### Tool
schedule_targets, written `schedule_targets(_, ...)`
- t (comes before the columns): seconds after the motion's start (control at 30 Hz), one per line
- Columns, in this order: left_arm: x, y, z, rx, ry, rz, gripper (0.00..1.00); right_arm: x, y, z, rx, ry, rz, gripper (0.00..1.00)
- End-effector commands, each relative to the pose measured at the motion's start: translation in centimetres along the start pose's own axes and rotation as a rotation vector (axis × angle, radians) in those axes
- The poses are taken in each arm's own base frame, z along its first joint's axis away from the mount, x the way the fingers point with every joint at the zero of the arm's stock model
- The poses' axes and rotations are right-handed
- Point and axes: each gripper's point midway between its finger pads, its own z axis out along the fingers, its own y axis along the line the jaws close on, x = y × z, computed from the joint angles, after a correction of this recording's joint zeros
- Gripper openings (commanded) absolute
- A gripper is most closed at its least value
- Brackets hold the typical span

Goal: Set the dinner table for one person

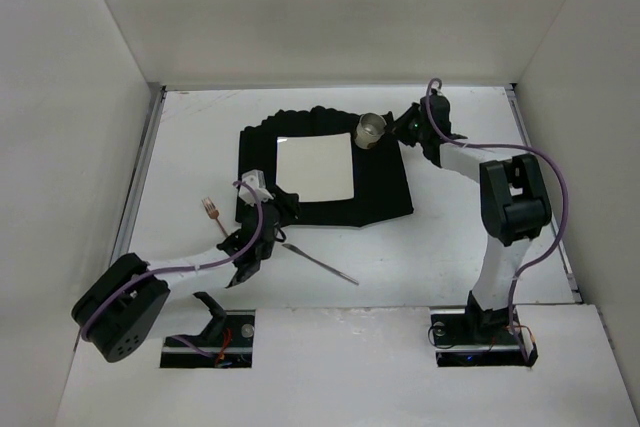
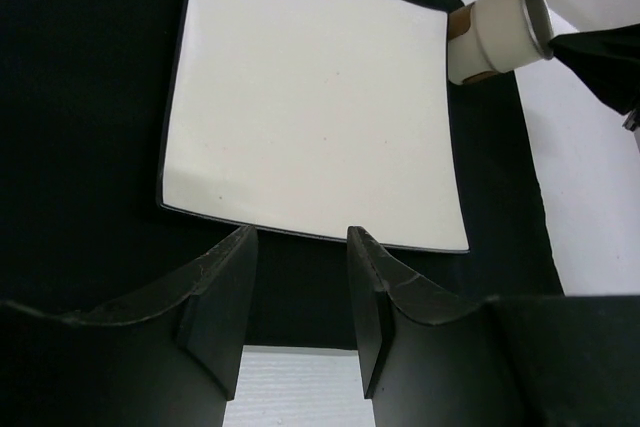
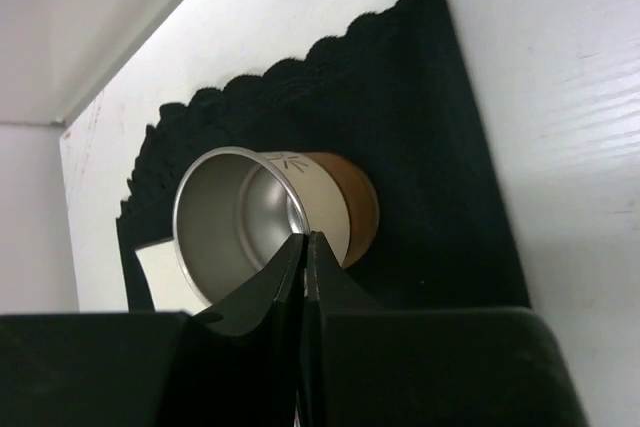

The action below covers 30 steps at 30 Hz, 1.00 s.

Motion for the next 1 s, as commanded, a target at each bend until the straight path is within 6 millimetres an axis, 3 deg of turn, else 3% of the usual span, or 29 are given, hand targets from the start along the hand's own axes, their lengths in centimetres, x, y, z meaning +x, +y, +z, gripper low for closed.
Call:
schedule_targets(0.0, -1.4, -2.8, 0.3, 0.057, -0.046, -0.027, 0.39, -2.8, 1.8, -0.9, -0.075, -0.108, 0.033, 0.11)
schedule_targets(0.17, -1.0, -3.9, 0.1, 0.077, -0.037, 0.004, 0.39, -2.6, 1.6, -1.4, -0.068, -0.111, 0.017, 0.12)
schedule_targets(0.27, -0.9, -4.3, -0.2, 0.078, -0.044, 0.023, 0.39, -2.6, 1.9, -1.4, -0.074, -0.108, 0.001, 0.08)
schedule_targets(0.63, -0.3, -4.5, -0.1, 0.076, -0.036, 0.043, 0.39, -4.9, 2.9, -2.5, -0.045, -0.163, -0.070, 0.06)
schedule_targets(0.97, 0.0, -4.3, 0.0, 0.069, -0.029, 0.050, 0.39, -3.1, -0.1, -1.0, 0.016, -0.118, -0.051, 0.07)
